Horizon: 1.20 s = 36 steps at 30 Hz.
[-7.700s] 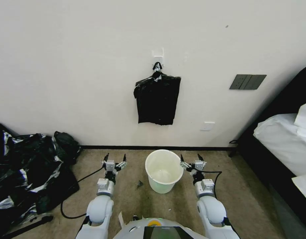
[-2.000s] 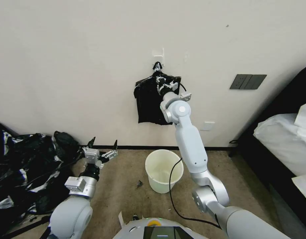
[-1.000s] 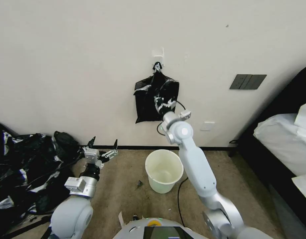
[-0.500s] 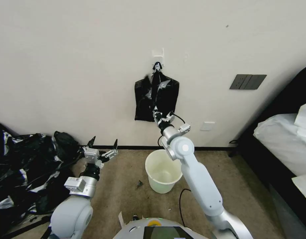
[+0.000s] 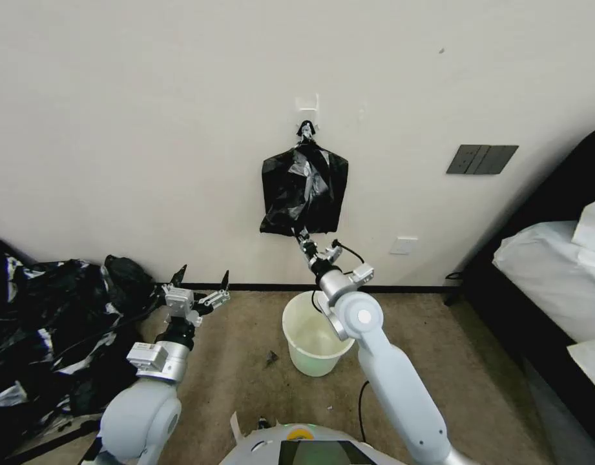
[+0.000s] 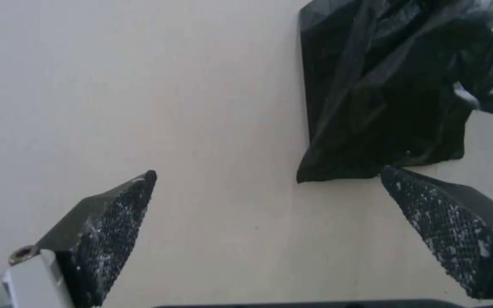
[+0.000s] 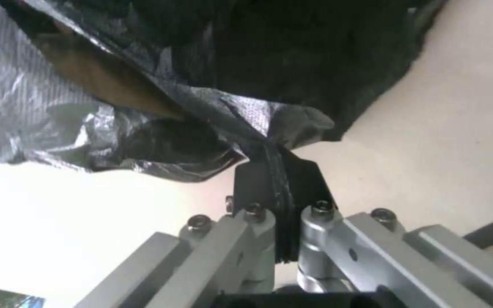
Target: Place a trash bag onto the trash bin.
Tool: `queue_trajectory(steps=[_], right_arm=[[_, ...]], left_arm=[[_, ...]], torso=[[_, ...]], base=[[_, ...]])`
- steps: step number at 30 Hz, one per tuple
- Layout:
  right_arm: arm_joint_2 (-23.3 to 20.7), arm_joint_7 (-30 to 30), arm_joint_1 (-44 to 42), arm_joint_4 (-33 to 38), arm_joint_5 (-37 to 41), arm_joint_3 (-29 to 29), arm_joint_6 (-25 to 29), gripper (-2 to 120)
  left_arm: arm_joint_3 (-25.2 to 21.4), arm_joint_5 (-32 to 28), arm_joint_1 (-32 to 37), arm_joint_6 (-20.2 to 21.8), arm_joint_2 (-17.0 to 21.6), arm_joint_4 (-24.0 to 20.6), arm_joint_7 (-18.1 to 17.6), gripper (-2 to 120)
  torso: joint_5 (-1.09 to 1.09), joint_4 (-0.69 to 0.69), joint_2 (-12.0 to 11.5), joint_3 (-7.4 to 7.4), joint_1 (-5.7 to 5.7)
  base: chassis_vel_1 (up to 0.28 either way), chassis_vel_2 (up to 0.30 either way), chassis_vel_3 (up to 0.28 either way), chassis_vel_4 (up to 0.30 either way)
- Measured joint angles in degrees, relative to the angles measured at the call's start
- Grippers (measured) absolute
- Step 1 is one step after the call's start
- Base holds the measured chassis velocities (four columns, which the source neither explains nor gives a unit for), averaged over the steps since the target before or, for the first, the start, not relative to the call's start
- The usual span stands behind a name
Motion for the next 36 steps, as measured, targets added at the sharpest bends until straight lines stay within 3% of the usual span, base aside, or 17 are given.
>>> queue_trajectory(steps=[24,31,34,36], right_arm=[[0.87,-3.74,-13.26,4.75,-8.90,-0.08,-0.41,0],[0.44,-3.79,-9.62,3.81,-9.32,-1.01,-0.53,0],[0.03,-3.83,-6.49,2.27,-9.85,-1.97,-0.76,0],[-0.04,-3.85,-5.61,1.81,-10.19,-2.18,-0.81,0]], left_arm=[[1.19,-1.05,-1.25,0.12,2.08,0.33,0.94,100],[3.21,-3.19,-5.73,0.78,8.35,1.74,1.61,100],[7.11,-6.91,-13.76,2.78,14.05,3.28,1.59,100],[8.62,-8.03,-16.91,3.51,15.49,4.04,1.49,100]], torso=[[0.00,0.00,0.00,0.00,0.00],[-0.01,0.01,-0.01,0.00,0.00],[-0.01,-0.02,-0.01,0.00,0.00],[-0.01,0.01,-0.01,0.00,0.00]], base=[[0.000,0.000,0.000,0.000],[0.000,0.000,0.000,0.000],[0.000,0.000,0.000,0.000],[0.000,0.000,0.000,0.000]])
